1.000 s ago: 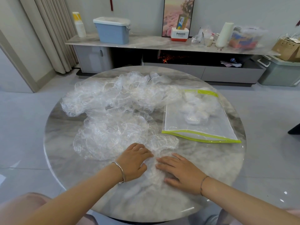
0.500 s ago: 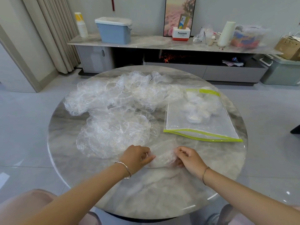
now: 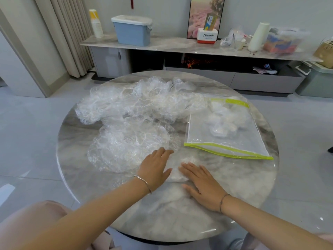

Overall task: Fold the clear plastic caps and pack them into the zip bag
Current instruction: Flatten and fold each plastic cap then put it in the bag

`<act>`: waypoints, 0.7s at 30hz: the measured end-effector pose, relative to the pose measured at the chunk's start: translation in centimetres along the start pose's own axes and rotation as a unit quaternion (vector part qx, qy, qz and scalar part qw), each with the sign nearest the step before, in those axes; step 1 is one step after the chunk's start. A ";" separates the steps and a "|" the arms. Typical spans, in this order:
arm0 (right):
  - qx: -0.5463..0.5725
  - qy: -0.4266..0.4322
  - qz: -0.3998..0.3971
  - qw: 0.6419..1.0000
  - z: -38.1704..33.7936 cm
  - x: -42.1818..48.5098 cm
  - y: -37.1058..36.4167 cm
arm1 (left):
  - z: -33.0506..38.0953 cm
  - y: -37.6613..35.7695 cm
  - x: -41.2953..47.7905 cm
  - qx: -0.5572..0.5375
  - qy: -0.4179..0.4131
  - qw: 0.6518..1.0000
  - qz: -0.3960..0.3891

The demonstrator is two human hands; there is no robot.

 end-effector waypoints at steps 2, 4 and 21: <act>0.008 0.001 -0.006 1.000 0.1 0.2 -0.1 | 0.3 0.5 -0.2 0.011 -0.108 0.993 0.047; 0.006 0.006 -0.008 1.000 0.2 0.3 -0.2 | -0.2 0.1 -0.9 0.013 -0.180 0.983 0.040; 0.089 -0.019 0.176 0.980 0.5 1.3 0.8 | -0.7 -1.1 -0.2 0.042 -0.106 0.993 -0.031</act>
Point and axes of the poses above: each hand's wrist, its own x-axis towards the middle knuckle, its own y-axis out of the back of the hand, z = x × y, the point moved 1 cm from there along x, towards the middle knuckle, and after that the axes turned 6 degrees about z, right-handed, at the moved point
